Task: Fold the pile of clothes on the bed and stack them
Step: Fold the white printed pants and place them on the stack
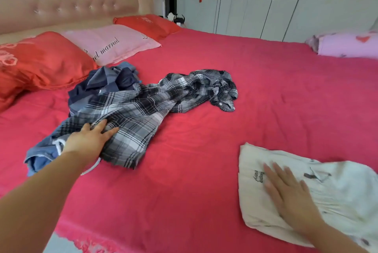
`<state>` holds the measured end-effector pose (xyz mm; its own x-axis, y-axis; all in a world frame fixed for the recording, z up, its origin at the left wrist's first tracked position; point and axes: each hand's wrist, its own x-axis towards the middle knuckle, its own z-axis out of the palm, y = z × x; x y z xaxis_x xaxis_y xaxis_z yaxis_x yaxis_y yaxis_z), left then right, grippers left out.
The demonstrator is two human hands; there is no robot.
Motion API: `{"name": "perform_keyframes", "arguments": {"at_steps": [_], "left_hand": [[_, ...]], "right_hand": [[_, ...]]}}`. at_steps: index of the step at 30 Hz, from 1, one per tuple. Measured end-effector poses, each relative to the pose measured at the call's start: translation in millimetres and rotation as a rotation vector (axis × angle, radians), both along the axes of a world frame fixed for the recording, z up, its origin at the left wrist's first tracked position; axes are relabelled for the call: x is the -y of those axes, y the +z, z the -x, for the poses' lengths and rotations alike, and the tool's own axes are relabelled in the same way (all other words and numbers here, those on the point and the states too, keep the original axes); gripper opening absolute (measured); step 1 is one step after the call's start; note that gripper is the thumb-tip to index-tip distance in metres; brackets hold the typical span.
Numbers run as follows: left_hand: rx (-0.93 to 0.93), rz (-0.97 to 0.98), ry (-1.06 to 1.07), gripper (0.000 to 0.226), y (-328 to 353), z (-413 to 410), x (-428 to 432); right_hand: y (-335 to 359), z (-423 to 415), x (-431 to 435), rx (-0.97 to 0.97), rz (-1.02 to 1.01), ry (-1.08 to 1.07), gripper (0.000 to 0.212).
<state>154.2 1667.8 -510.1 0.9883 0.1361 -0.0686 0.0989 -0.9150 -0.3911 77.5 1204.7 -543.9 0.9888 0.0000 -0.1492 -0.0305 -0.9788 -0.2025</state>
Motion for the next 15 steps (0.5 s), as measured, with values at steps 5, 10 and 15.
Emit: {"name": "perform_keyframes", "arguments": {"at_steps": [5, 10, 15], "left_hand": [[-0.071, 0.035, 0.026, 0.075, -8, -2, 5], [-0.109, 0.052, 0.037, 0.078, 2, -9, 1], [-0.057, -0.027, -0.033, 0.078, 10, -7, -13]], "right_hand": [[-27, -14, -35, -0.052, 0.09, 0.045, 0.116], [-32, -22, -43, -0.071, 0.13, 0.02, 0.08], [-35, -31, -63, -0.032, 0.166, 0.049, 0.087]]}}
